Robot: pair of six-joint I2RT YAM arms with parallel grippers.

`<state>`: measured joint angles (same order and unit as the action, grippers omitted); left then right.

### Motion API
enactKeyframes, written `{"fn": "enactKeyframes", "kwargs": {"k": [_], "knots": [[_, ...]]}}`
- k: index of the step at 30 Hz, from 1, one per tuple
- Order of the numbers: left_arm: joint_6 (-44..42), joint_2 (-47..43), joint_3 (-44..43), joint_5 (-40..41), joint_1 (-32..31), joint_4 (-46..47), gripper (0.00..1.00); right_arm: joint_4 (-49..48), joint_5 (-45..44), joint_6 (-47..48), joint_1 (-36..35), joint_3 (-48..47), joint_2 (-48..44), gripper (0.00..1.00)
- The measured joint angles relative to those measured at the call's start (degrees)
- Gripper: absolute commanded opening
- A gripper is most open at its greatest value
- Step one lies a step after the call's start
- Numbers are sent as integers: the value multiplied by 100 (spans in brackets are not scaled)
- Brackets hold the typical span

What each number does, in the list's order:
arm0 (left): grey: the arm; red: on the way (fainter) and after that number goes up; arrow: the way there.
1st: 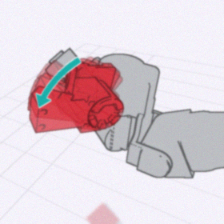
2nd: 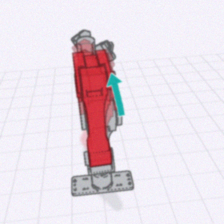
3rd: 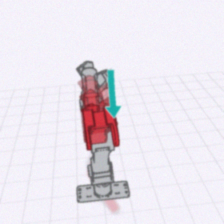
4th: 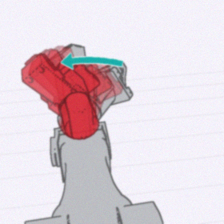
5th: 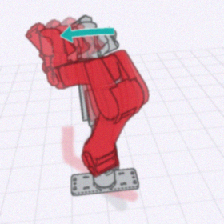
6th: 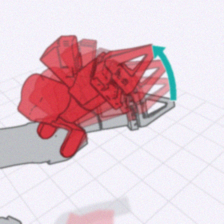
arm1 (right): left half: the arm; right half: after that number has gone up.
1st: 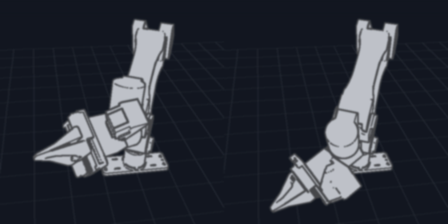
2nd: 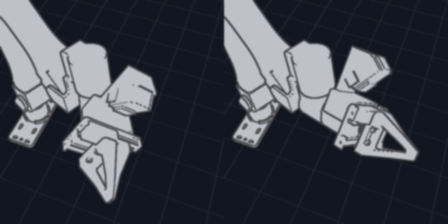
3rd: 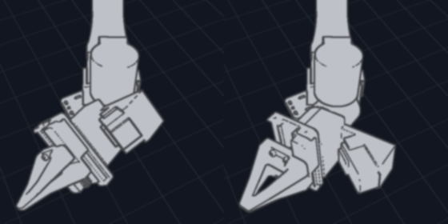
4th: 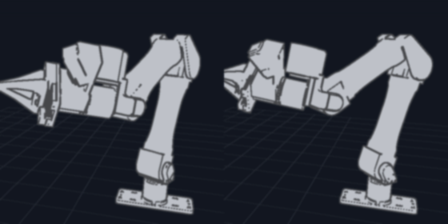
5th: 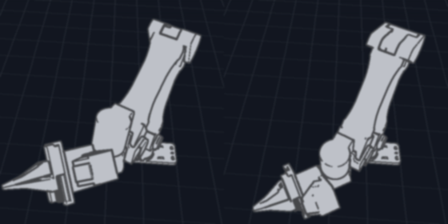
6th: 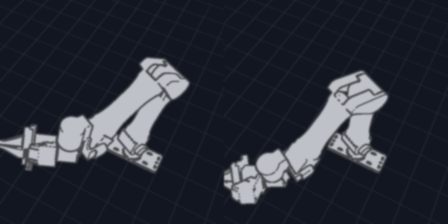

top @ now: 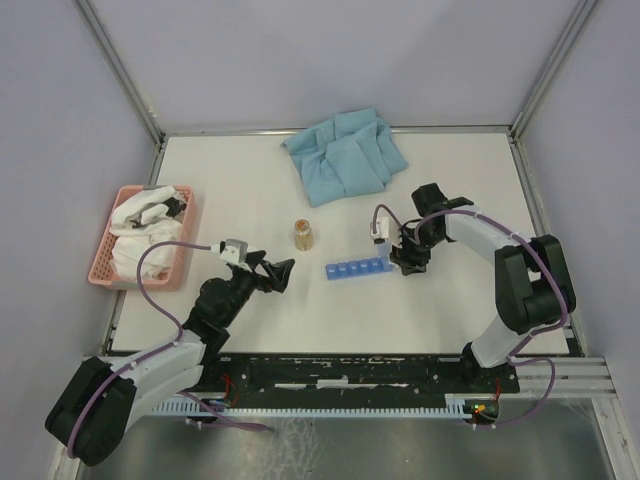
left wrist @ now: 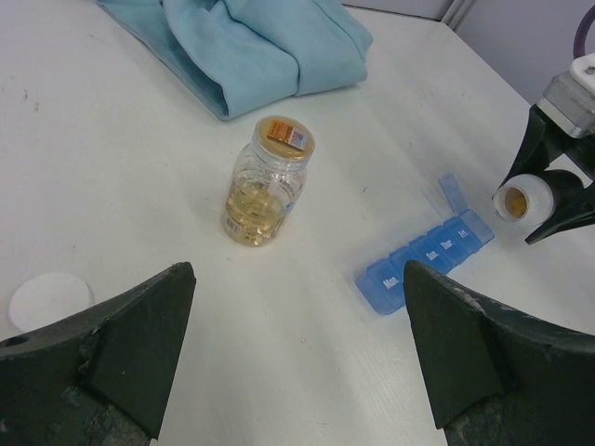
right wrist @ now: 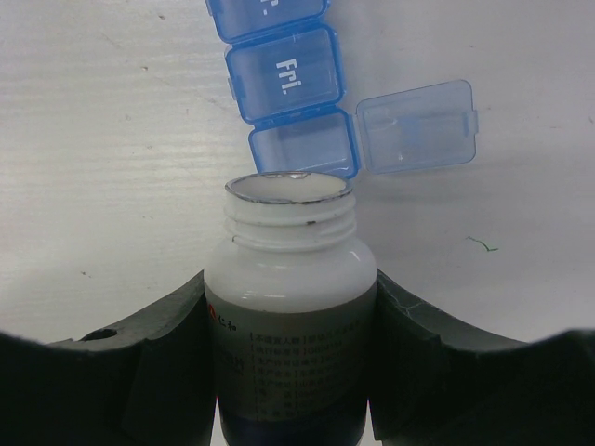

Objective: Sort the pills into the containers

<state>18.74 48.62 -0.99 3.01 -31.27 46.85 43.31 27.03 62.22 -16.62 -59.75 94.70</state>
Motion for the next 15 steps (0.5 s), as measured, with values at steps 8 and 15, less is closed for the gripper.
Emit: {"fn": "enactKeyframes", "kwargs": {"k": [8, 15], "knots": [[0, 15, 0, 0, 0, 0, 99, 0, -210, 2, -114, 0, 68, 1], [0, 15, 0, 0, 0, 0, 99, 4, -374, 2, -208, 0, 105, 1]]}}
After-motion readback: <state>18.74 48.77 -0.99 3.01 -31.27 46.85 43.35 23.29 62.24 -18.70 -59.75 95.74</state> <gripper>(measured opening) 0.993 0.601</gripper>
